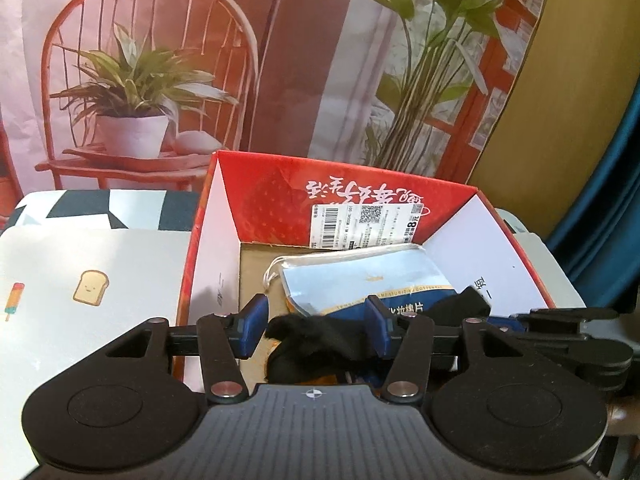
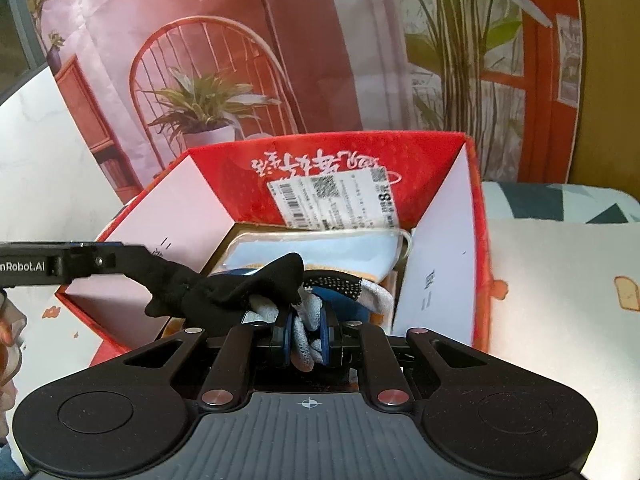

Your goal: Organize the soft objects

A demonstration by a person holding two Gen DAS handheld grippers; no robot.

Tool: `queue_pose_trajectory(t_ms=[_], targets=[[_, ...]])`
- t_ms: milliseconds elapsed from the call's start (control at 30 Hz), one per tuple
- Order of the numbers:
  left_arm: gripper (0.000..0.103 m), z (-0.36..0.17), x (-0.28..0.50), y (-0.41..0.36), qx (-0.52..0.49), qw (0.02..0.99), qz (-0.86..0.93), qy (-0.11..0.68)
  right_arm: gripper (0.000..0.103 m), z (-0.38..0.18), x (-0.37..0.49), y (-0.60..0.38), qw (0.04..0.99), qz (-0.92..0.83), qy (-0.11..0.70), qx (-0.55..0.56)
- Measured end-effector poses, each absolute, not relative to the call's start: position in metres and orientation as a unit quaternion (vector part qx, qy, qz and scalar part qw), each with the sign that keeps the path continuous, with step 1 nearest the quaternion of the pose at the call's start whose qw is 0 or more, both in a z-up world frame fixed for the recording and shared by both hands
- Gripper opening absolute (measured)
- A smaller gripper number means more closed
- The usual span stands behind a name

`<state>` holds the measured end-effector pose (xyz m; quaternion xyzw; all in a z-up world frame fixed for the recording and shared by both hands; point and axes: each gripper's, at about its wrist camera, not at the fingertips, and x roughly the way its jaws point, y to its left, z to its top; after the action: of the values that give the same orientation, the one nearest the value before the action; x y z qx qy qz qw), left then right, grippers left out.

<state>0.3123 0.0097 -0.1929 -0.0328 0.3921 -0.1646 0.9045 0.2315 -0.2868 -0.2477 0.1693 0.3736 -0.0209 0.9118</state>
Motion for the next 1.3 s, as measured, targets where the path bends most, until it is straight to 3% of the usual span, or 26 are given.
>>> queue_pose_trajectory(t_ms=[333, 533, 700, 733, 800, 1033, 1300], targets=[[0.055, -0.189, 0.303, 0.012, -0.025, 0.908, -0.162, 0.385, 0.014, -0.248, 0.239, -0.267, 0.908, -0.006, 0.384, 0.167], [0.059, -0.182, 0.288, 0.016, -0.016, 0.914, -0.159, 0.372, 0.031, -0.234, 0.224, -0.265, 0.922, -0.040, 0.364, 0.129], [0.060, -0.176, 0.264, 0.024, -0.014, 0.923, -0.157, 0.351, 0.074, -0.221, 0.200, -0.259, 0.937, -0.046, 0.329, 0.110], [0.060, -0.174, 0.258, 0.026, -0.012, 0.926, -0.156, 0.344, 0.079, -0.219, 0.194, -0.257, 0.939, -0.044, 0.323, 0.110], [0.060, -0.172, 0.248, 0.028, -0.014, 0.928, -0.158, 0.336, 0.099, -0.214, 0.182, -0.253, 0.945, -0.043, 0.306, 0.111], [0.060, -0.180, 0.209, 0.029, -0.010, 0.928, -0.174, 0.330, 0.102, -0.215, 0.139, -0.227, 0.960, -0.034, 0.265, 0.082], [0.060, -0.214, 0.183, 0.026, -0.021, 0.920, -0.158, 0.358, 0.102, -0.254, 0.108, -0.202, 0.953, -0.023, 0.291, 0.077]])
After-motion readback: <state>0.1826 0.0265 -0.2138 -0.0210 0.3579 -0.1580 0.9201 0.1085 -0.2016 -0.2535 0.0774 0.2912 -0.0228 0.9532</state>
